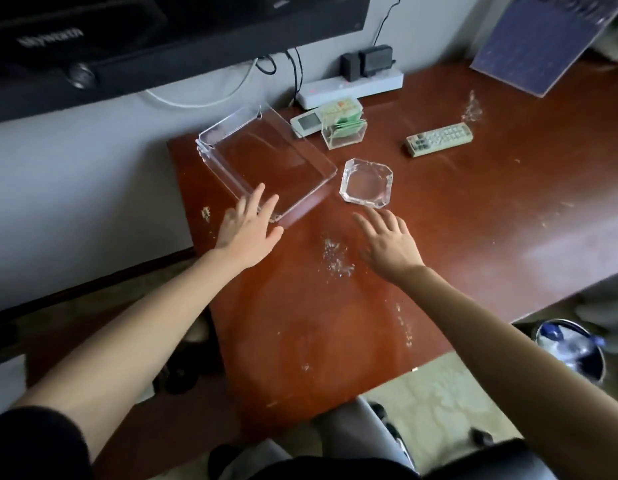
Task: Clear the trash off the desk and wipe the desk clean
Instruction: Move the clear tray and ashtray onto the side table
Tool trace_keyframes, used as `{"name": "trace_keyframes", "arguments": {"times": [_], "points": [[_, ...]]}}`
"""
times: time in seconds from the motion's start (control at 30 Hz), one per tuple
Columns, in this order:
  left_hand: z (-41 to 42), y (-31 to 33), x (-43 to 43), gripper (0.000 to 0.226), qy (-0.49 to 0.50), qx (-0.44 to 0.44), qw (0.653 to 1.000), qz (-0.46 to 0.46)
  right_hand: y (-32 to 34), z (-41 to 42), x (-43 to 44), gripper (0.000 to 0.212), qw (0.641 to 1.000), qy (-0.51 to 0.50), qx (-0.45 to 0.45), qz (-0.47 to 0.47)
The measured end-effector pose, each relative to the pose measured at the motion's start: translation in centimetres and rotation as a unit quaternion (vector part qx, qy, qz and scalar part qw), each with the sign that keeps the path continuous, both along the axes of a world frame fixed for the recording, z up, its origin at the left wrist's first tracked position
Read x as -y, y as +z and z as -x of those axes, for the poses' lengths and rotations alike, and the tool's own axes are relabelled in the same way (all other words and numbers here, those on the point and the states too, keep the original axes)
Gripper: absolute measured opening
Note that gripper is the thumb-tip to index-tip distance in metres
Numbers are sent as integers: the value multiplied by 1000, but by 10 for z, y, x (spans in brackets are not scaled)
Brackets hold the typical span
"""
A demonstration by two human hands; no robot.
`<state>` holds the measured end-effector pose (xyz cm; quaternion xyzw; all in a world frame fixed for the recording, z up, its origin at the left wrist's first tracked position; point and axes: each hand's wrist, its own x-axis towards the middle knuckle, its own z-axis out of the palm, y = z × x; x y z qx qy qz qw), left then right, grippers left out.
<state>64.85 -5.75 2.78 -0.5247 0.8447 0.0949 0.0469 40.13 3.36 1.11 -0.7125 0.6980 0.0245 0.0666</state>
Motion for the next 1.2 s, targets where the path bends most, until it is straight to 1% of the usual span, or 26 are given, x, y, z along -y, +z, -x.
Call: {"name": "trace_keyframes", "arguments": {"times": [0.07,0.17,0.23,0.3,0.37,0.47,0.53,0.63,0.77,0.83,0.9,1.0,1.1,1.2], "points": [[7,-3,18,60,53,-14,998,1,-4,19,26,63,1000,-8,4,-11],[14,-6,43,58,150,-32,988,-6,-5,39,63,76,999,-23,25,-30],[15,-11,57,60,214,-49,976,-15,-5,47,86,88,998,-23,29,-54],[14,-15,68,64,276,-67,958,-45,-7,52,104,101,995,-28,34,-88],[13,-21,75,69,316,-92,942,-71,-10,57,118,109,993,-30,39,-110],[12,-28,83,76,349,-137,925,-65,-13,61,126,112,993,-17,44,-107],[11,-29,87,79,378,-165,908,-70,-14,60,126,110,992,-33,85,-90],[8,-31,90,82,397,-188,893,-96,-14,57,118,104,985,-70,144,-63],[7,-30,95,86,432,-276,848,-135,-10,50,99,99,973,-121,196,-18],[4,-30,94,87,443,-305,832,-133,-4,43,90,96,963,-138,233,7],[-3,-31,89,87,443,-342,818,-128,3,32,81,96,959,-137,246,23],[-21,-28,77,85,436,-412,786,-153,18,5,69,97,960,-120,251,39],[-47,-23,61,82,408,-446,777,-177,28,-27,58,96,957,-119,257,62],[-81,-16,42,82,375,-449,789,-189,34,-61,41,98,955,-128,258,72]]}}
